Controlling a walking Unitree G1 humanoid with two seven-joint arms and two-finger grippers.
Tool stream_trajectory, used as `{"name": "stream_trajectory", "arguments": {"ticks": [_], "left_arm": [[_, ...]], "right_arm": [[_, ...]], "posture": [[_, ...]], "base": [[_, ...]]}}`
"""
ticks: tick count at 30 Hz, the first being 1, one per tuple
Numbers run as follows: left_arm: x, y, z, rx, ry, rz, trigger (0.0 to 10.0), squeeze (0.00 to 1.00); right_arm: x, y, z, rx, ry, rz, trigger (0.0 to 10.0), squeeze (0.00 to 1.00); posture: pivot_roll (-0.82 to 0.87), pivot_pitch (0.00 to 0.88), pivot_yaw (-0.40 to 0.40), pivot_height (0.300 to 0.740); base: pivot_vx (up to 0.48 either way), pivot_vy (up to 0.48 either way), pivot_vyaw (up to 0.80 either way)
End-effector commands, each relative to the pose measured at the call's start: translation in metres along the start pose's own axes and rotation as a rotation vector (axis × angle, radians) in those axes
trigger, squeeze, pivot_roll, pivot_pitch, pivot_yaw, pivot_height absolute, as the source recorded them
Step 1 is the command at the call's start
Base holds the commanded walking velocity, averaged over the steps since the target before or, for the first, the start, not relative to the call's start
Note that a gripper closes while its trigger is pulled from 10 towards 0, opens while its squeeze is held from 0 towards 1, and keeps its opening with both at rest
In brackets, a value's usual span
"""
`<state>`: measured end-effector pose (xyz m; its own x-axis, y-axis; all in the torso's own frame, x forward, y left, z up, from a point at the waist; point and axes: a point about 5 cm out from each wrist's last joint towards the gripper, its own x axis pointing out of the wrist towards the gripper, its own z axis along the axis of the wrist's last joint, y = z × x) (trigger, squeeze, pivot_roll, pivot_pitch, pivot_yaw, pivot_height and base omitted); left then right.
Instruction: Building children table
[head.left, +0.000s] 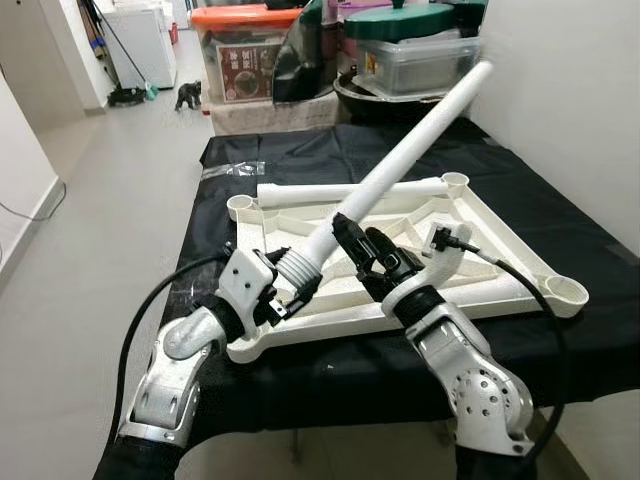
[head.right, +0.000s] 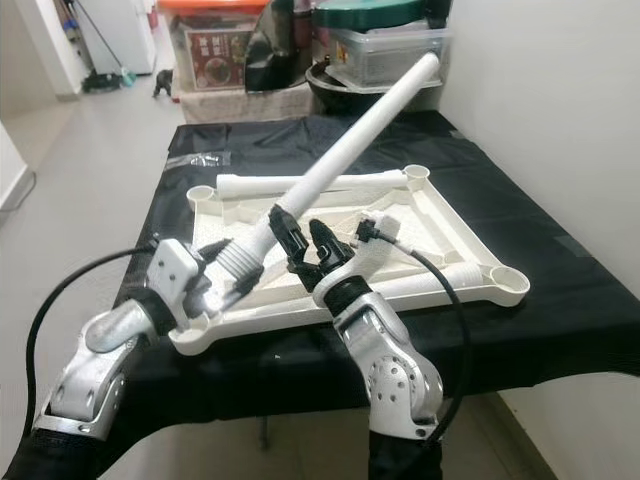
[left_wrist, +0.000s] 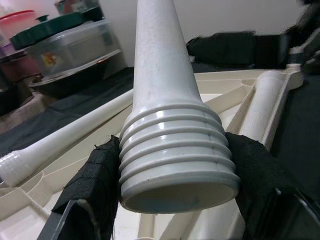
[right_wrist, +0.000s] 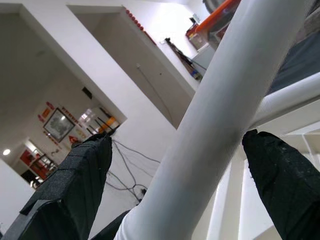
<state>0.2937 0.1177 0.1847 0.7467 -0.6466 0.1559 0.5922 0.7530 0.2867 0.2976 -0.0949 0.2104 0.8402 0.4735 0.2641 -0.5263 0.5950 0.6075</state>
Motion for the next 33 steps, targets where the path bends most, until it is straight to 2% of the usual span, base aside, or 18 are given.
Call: {"name": "stream_trajectory", "arguments": {"ticks": [1,4,9,11,13,20,22,24,29,33], "left_arm": [[0.000,-0.004,0.003,-0.001,-0.007,-0.017,10.0,0.00],[-0.007,-0.017,0.004,0.003,0.008,-0.060,10.0,0.00],[-0.011,-0.022,0.005,0.003,0.016,-0.087,10.0,0.00],[-0.021,-0.030,0.008,0.005,0.038,-0.151,10.0,0.00],[-0.025,-0.033,0.009,0.005,0.047,-0.174,10.0,0.00],[-0.030,-0.035,0.009,0.005,0.058,-0.193,10.0,0.00],[-0.043,-0.036,0.011,0.032,0.087,-0.245,10.0,0.00],[-0.048,-0.037,0.013,0.041,0.097,-0.260,10.0,0.00],[-0.050,-0.035,0.015,0.050,0.107,-0.259,10.0,0.00],[-0.047,-0.038,0.017,0.045,0.103,-0.258,10.0,0.00]], "right_arm": [[0.007,0.008,0.001,0.024,-0.002,0.047,10.0,0.00],[0.009,0.005,0.000,0.042,0.028,0.074,10.0,0.00],[0.009,0.002,-0.001,0.051,0.047,0.084,10.0,0.00],[0.009,-0.007,0.001,0.083,0.078,0.091,10.0,0.00],[0.009,-0.010,0.002,0.101,0.088,0.092,10.0,0.00],[0.010,-0.013,0.004,0.122,0.093,0.097,10.0,0.00],[0.009,-0.018,0.007,0.167,0.104,0.104,10.0,0.00],[0.008,-0.020,0.008,0.184,0.107,0.107,10.0,0.00],[0.006,-0.020,0.006,0.204,0.120,0.120,10.0,0.00],[0.005,-0.014,0.001,0.230,0.133,0.143,10.0,0.00]], "posture": [[0.10,0.066,-0.027,0.740],[0.10,0.066,-0.027,0.740],[0.10,0.068,-0.031,0.740],[0.10,0.069,-0.032,0.740],[0.11,0.068,-0.036,0.740],[0.11,0.068,-0.036,0.740],[0.11,0.069,-0.043,0.740],[0.11,0.069,-0.043,0.740],[0.11,0.068,-0.037,0.740],[0.11,0.068,-0.037,0.740]], "base": [[0.000,0.000,0.00],[0.000,0.000,0.00],[0.000,0.000,0.00],[0.000,0.000,0.00],[0.000,0.000,0.00],[0.000,0.000,0.00],[0.000,0.000,0.00],[0.000,0.000,0.00],[0.000,0.000,0.00],[0.000,0.000,0.00]]}}
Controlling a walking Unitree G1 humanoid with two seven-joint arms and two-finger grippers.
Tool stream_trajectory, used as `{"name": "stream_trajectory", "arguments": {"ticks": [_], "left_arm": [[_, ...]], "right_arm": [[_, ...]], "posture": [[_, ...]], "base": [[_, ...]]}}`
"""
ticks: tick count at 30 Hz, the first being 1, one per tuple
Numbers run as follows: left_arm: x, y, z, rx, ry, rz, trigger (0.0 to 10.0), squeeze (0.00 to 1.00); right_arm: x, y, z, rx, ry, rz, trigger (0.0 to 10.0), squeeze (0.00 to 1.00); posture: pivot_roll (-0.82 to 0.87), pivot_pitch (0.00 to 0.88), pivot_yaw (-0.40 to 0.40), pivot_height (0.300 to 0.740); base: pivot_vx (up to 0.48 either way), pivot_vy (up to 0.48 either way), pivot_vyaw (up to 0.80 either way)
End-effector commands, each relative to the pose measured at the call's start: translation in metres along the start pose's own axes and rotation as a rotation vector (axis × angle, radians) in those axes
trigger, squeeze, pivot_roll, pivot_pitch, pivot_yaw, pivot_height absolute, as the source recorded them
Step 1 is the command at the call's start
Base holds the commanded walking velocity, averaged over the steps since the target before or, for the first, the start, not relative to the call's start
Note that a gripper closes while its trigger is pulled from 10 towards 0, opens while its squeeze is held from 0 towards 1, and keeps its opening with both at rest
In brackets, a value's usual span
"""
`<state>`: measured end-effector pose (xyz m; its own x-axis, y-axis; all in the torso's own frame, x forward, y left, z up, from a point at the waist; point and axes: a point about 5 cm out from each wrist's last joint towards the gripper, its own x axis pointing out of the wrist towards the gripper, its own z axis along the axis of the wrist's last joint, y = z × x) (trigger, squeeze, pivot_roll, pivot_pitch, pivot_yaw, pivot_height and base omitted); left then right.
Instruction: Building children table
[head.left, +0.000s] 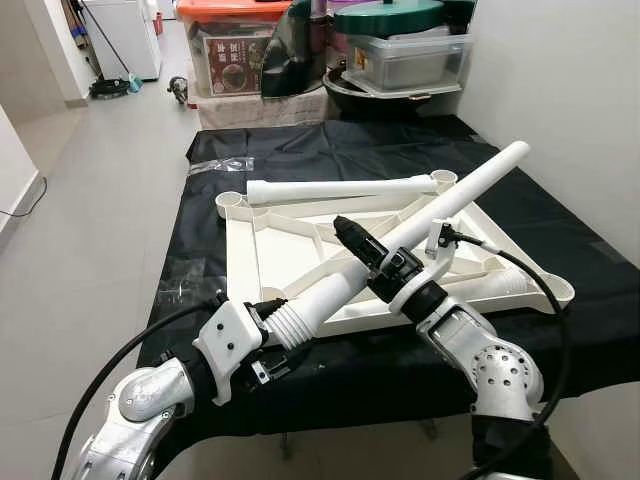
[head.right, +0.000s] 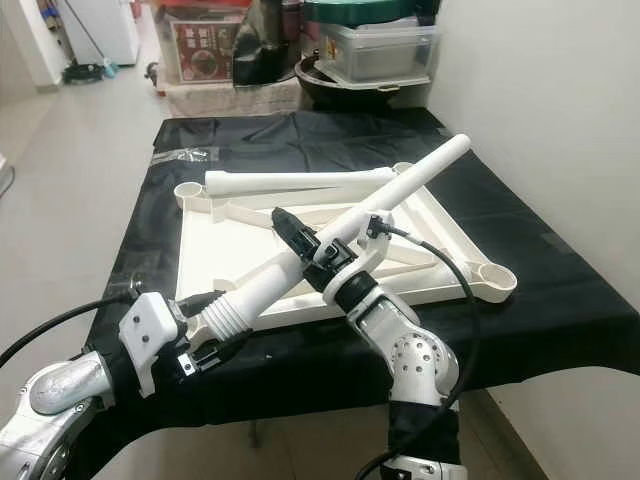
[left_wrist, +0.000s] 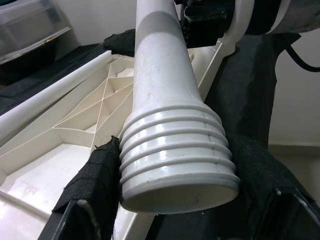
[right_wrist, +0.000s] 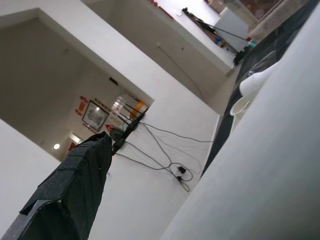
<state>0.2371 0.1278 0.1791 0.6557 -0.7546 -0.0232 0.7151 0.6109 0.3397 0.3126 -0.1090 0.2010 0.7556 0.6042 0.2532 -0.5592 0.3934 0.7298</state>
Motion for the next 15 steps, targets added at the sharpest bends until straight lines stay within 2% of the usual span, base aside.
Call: {"name": "stream_trajectory", "arguments": {"ticks": [1,10,11,15], "left_arm": [[0.0041,-0.0095,0.0068,0.009,-0.024,-0.066,10.0,0.00],[0.0076,-0.0126,0.0081,0.003,-0.024,-0.081,10.0,0.00],[0.0071,-0.0152,0.0091,-0.001,-0.025,-0.092,10.0,0.00],[0.0068,-0.0164,0.0093,-0.002,-0.026,-0.097,10.0,0.00]], "right_arm": [[0.0024,0.0065,-0.0044,0.014,0.020,0.037,10.0,0.00],[0.0045,0.0114,-0.0106,0.051,0.022,0.055,10.0,0.00],[0.0051,0.0119,-0.0106,0.055,0.020,0.059,9.5,0.00],[0.0054,0.0120,-0.0103,0.056,0.017,0.060,9.5,0.00]], "posture": [[0.11,0.068,-0.037,0.740],[0.11,0.065,-0.034,0.740],[0.11,0.067,-0.031,0.740],[0.11,0.067,-0.031,0.740]], "base": [[0.000,0.000,0.00],[0.000,0.000,0.00],[0.000,0.000,0.00],[0.000,0.000,0.00]]}}
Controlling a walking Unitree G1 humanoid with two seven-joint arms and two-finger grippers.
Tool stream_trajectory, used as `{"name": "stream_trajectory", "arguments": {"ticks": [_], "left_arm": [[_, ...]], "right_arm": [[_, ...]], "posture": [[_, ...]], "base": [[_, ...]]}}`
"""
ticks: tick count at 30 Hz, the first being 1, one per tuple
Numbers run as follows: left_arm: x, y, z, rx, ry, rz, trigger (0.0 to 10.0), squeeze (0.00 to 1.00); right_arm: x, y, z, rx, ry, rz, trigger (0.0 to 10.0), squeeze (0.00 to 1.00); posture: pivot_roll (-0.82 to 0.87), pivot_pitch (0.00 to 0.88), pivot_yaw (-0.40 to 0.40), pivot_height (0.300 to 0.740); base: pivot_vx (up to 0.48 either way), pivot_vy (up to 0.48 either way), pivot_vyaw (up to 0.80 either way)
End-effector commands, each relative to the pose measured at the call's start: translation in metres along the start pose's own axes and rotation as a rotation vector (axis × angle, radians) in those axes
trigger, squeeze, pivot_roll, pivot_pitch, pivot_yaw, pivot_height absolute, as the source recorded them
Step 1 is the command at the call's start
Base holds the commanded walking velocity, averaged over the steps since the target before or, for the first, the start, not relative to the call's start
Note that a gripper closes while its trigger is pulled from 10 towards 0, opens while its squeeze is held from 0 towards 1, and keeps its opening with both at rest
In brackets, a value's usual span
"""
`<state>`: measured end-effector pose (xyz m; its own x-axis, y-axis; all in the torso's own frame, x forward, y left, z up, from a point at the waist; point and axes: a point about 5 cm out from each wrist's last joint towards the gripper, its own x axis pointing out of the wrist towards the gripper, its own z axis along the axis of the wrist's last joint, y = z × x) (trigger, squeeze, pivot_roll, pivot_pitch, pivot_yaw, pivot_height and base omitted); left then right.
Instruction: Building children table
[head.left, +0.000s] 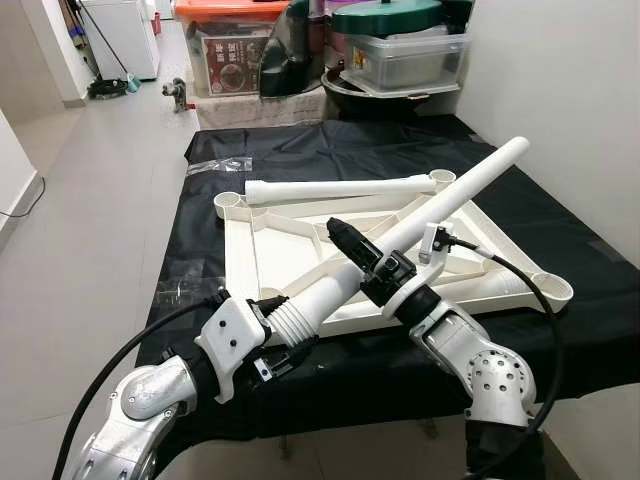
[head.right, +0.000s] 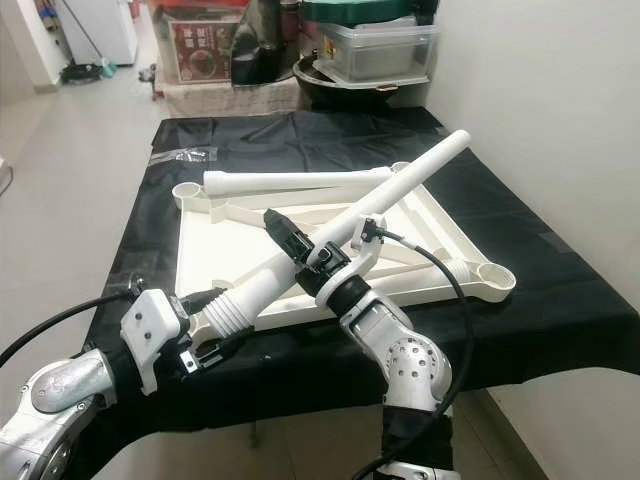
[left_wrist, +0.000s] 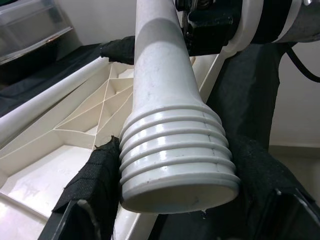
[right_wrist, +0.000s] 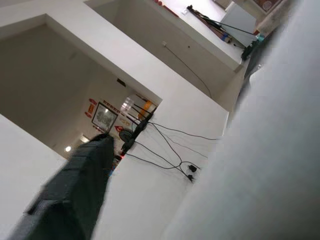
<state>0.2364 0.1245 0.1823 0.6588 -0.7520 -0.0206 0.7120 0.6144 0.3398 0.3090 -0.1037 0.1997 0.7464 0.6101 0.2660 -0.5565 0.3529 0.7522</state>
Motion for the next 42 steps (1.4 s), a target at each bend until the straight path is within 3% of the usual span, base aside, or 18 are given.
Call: {"name": "stream_trajectory", "arguments": {"ticks": [1,2,15,25,26,33,40,41,42], "left_arm": [[0.004,-0.016,0.006,-0.004,-0.025,-0.105,10.0,0.00],[0.004,-0.017,0.006,-0.008,-0.025,-0.108,10.0,0.00],[0.001,-0.019,0.000,-0.023,0.004,-0.111,10.0,0.00],[-0.005,-0.014,-0.022,-0.086,0.145,-0.096,10.0,0.00],[-0.006,-0.012,-0.024,-0.100,0.153,-0.086,10.0,1.00],[-0.008,-0.006,-0.033,-0.136,0.179,-0.072,10.0,1.00],[-0.011,-0.001,-0.044,-0.109,0.226,-0.018,10.0,1.00],[-0.010,0.000,-0.045,-0.107,0.227,-0.010,10.0,0.00],[-0.009,0.000,-0.045,-0.106,0.227,-0.006,10.0,0.00]], "right_arm": [[0.006,0.009,-0.004,0.015,0.015,0.045,2.5,0.00],[0.006,0.008,-0.003,0.016,0.011,0.044,0.0,0.00],[0.005,0.005,0.004,0.005,-0.007,0.034,0.0,0.00],[0.004,0.008,0.009,-0.002,-0.035,0.044,0.0,0.00],[0.004,0.009,0.010,-0.003,-0.039,0.047,0.0,0.00],[0.005,0.012,0.018,-0.005,-0.072,0.059,0.0,0.00],[0.007,0.019,0.035,-0.025,-0.138,0.090,0.0,0.00],[0.008,0.020,0.039,-0.036,-0.154,0.091,0.0,0.00],[0.008,0.020,0.042,-0.043,-0.163,0.090,0.0,0.00]], "posture": [[0.11,0.067,-0.031,0.740],[0.11,0.066,-0.034,0.740],[0.10,0.054,-0.027,0.740],[0.09,0.041,-0.023,0.740],[0.09,0.037,-0.016,0.740],[0.09,0.026,-0.010,0.740],[0.07,0.005,0.005,0.740],[0.07,0.000,0.007,0.740],[0.07,0.000,0.007,0.740]], "base": [[0.000,0.000,0.00],[0.000,0.000,0.00],[0.000,0.000,0.00],[0.000,0.000,0.00],[0.000,0.000,0.00],[0.000,0.000,0.00],[0.000,0.000,0.00],[0.000,0.000,0.00],[0.000,0.000,0.00]]}}
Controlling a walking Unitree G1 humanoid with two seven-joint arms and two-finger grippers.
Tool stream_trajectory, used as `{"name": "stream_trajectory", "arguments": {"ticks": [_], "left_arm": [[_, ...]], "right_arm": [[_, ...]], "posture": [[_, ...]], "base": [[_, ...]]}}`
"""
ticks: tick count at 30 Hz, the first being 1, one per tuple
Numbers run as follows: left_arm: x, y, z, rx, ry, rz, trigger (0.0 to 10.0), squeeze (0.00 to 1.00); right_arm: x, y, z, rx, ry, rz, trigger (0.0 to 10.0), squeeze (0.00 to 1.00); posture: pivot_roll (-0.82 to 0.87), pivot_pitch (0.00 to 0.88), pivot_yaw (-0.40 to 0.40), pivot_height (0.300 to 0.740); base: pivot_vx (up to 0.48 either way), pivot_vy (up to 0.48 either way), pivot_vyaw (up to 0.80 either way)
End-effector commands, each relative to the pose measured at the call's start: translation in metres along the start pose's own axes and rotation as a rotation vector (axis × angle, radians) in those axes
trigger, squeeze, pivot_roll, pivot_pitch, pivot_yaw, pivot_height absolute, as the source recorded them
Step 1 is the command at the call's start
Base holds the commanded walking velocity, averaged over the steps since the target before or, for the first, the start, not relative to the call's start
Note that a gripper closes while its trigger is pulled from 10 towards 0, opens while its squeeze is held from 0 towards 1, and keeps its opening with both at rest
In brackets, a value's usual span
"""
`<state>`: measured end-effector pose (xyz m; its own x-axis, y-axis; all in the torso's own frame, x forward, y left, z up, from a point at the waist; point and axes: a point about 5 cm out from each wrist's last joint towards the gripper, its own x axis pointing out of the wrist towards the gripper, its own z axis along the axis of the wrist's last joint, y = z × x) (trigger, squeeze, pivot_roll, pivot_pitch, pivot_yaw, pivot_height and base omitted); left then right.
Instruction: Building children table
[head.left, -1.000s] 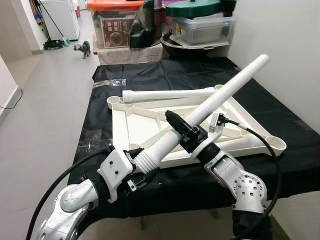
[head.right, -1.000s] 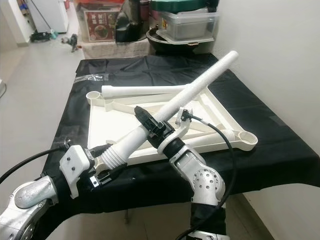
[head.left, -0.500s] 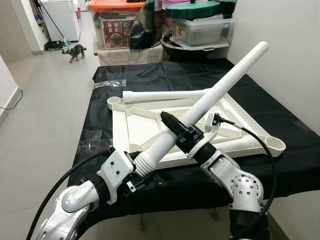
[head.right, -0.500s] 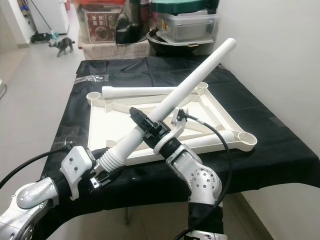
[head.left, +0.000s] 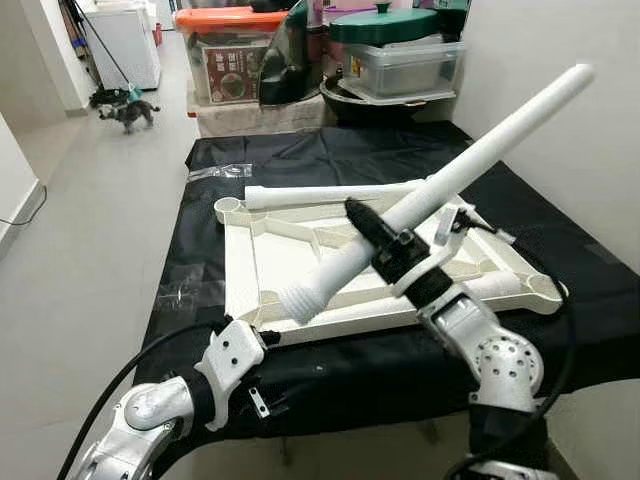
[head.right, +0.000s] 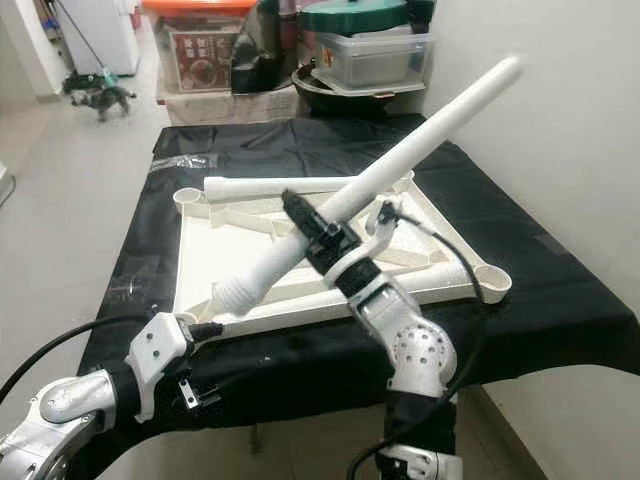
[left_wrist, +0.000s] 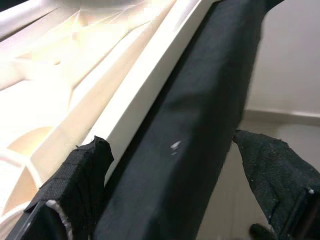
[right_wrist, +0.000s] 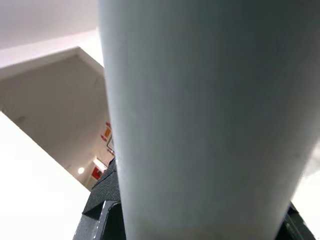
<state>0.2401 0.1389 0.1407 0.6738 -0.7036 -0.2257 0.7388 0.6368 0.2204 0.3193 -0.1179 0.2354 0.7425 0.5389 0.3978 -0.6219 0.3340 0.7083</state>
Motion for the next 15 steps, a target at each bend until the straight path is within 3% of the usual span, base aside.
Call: {"name": "stream_trajectory", "arguments": {"ticks": [1,2,3,4,5,6,9,10,11,12,15], "left_arm": [[-0.001,0.003,-0.002,0.014,0.013,0.013,10.0,0.00],[0.003,0.003,0.002,-0.010,-0.015,0.081,10.0,0.00],[0.003,0.003,0.002,-0.010,-0.015,0.081,10.0,0.00],[0.006,0.005,0.004,-0.041,-0.032,0.152,10.0,0.00],[0.007,0.005,0.004,-0.047,-0.033,0.164,10.0,0.00],[0.009,0.006,0.008,-0.058,-0.067,0.217,10.0,0.00],[0.009,0.006,0.009,-0.062,-0.081,0.237,10.0,0.00],[0.010,0.012,0.013,-0.115,-0.118,0.356,10.0,0.00],[0.010,0.012,0.013,-0.115,-0.118,0.356,10.0,0.00],[0.010,0.017,0.017,-0.129,-0.147,0.440,10.0,0.00],[0.009,0.018,0.019,-0.122,-0.158,0.465,10.0,0.00]], "right_arm": [[0.001,0.004,0.009,-0.015,-0.037,0.015,0.0,0.00],[0.002,0.001,0.017,-0.100,-0.064,-0.040,0.0,0.00],[0.002,0.001,0.017,-0.100,-0.064,-0.040,0.0,0.00],[0.003,-0.002,0.021,-0.179,-0.079,-0.104,3.9,0.00],[0.003,-0.002,0.022,-0.191,-0.080,-0.115,3.9,0.00],[0.003,-0.010,0.022,-0.339,-0.078,-0.227,10.0,0.00],[0.002,-0.012,0.022,-0.402,-0.078,-0.269,10.0,0.00],[-0.003,-0.020,0.020,-0.597,-0.053,-0.380,10.0,0.00],[-0.003,-0.020,0.020,-0.597,-0.053,-0.380,10.0,0.00],[-0.007,-0.023,0.017,-0.737,-0.034,-0.435,10.0,0.00],[-0.009,-0.022,0.015,-0.777,-0.026,-0.445,10.0,0.00]], "posture": [[0.07,0.000,0.007,0.740],[0.06,0.000,0.012,0.740],[0.06,0.000,0.012,0.740],[0.05,0.000,0.021,0.740],[0.05,0.000,0.021,0.740],[0.04,0.000,0.030,0.740],[0.04,0.000,0.032,0.740],[0.05,0.000,0.033,0.740],[0.05,0.000,0.033,0.740],[0.05,0.000,0.031,0.740],[0.05,0.000,0.031,0.740]], "base": [[0.000,0.000,0.00],[0.000,0.000,0.00],[0.000,0.000,0.00],[0.000,0.000,0.00],[0.000,0.000,0.00],[0.000,0.000,0.00],[0.000,0.000,0.00],[0.000,0.000,0.00],[0.000,0.000,0.00],[0.000,0.000,0.00],[0.000,0.000,0.00]]}}
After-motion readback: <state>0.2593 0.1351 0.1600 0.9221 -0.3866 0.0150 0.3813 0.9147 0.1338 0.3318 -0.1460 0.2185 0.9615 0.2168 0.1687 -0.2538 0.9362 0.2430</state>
